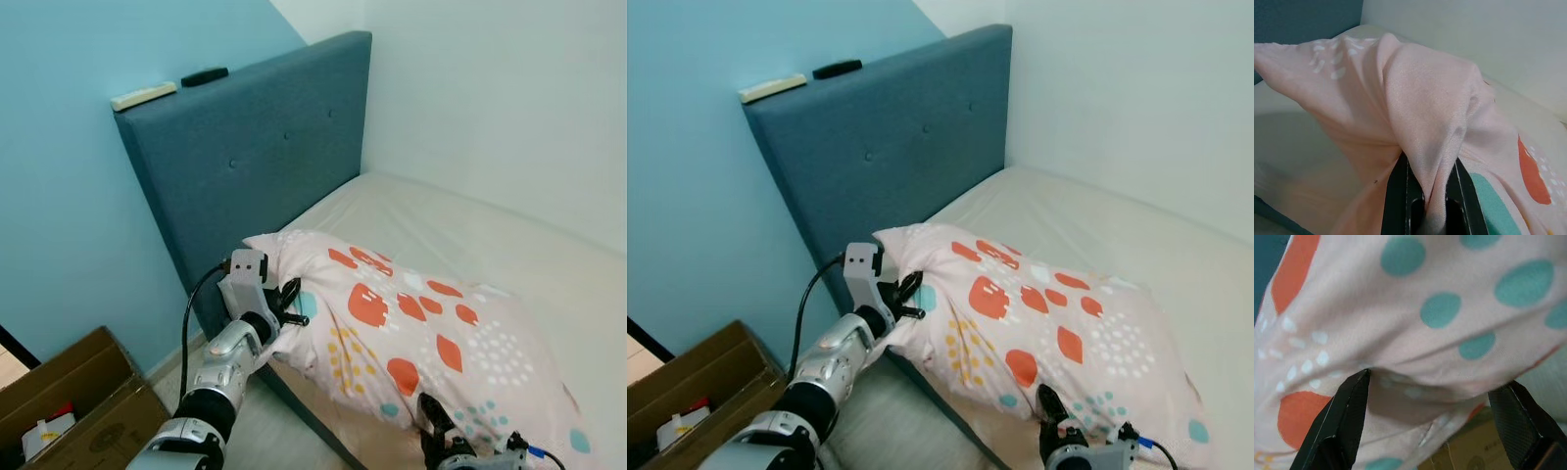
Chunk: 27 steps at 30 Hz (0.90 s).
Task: Clean up the room
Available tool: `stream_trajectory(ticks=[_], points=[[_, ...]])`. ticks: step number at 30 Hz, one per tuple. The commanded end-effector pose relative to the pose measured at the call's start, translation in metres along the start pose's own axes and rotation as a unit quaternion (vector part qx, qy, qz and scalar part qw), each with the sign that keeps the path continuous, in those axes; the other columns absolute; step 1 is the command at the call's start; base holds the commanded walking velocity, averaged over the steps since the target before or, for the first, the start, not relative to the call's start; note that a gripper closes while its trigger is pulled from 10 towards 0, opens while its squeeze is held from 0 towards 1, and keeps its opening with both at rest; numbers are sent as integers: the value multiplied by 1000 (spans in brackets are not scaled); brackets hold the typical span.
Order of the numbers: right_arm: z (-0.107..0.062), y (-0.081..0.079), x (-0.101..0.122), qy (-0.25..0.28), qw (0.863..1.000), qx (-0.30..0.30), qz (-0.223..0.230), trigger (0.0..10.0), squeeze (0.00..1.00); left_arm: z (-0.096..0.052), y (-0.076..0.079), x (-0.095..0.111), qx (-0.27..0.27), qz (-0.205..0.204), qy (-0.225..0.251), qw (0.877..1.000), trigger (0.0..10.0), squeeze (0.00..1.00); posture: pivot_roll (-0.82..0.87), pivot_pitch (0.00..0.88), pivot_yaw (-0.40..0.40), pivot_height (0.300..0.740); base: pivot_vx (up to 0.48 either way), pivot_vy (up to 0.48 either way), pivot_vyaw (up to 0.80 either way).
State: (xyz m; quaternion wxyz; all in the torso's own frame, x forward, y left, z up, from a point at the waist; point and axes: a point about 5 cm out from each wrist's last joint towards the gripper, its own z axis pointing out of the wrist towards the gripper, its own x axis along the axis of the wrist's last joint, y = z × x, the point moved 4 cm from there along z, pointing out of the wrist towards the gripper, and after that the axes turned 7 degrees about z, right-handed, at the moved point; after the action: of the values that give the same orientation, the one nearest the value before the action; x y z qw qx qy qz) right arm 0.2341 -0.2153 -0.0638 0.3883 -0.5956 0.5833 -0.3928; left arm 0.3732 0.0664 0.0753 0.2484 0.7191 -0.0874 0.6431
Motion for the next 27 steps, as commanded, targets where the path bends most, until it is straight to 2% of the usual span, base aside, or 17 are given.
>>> stream_trajectory(ticks=[1, 7, 9, 12, 19, 20, 21, 22, 24, 27], points=[[2, 4, 2, 16, 1000, -15, -6, 10000, 0, -2, -5, 10, 1, 13, 18, 1000, 10000, 0, 4, 80, 48, 740, 0, 0, 0], [7, 5, 15, 47, 998, -33, -21, 10000, 0, -3, -5, 11, -1, 14, 18, 1000, 10000, 0, 14, 82, 53, 740, 0, 0, 0], [10, -2, 19, 52, 998, -18, -18, 10000, 0, -3, -5, 12, -1, 15, 18, 1000, 10000, 0, 17, 85, 56, 740, 0, 0, 0], [21, -26, 19, 39, 998, 39, -12, 10000, 0, -5, -7, 13, 0, 17, 19, 1000, 10000, 0, 24, 87, 60, 740, 0, 0, 0], [31, -37, 13, 31, 998, 48, -8, 10000, 0, -6, -9, 14, 2, 18, 19, 1000, 10000, 0, 35, 91, 62, 740, 0, 0, 0], [34, -37, 10, 28, 999, 35, -15, 10000, 0, -6, -9, 14, 3, 19, 19, 1000, 10000, 0, 37, 93, 61, 740, 0, 0, 0], [37, -31, 3, 10, 999, -2, -37, 10000, 0, -7, -10, 15, 3, 19, 19, 1000, 10000, 0, 38, 93, 61, 740, 0, 0, 0], [37, -31, 3, 10, 999, -2, -37, 10000, 0, -7, -10, 15, 3, 19, 19, 1000, 10000, 0, 38, 93, 61, 740, 0, 0, 0], [38, -23, -4, -5, 997, -49, -58, 10000, 0, -7, -9, 14, 4, 19, 18, 1000, 10000, 0, 37, 92, 57, 740, 0, 0, 0], [40, -24, -5, -4, 997, -55, -57, 10000, 0, -8, -9, 15, 4, 19, 18, 1000, 10000, 0, 37, 93, 55, 740, 0, 0, 0]])
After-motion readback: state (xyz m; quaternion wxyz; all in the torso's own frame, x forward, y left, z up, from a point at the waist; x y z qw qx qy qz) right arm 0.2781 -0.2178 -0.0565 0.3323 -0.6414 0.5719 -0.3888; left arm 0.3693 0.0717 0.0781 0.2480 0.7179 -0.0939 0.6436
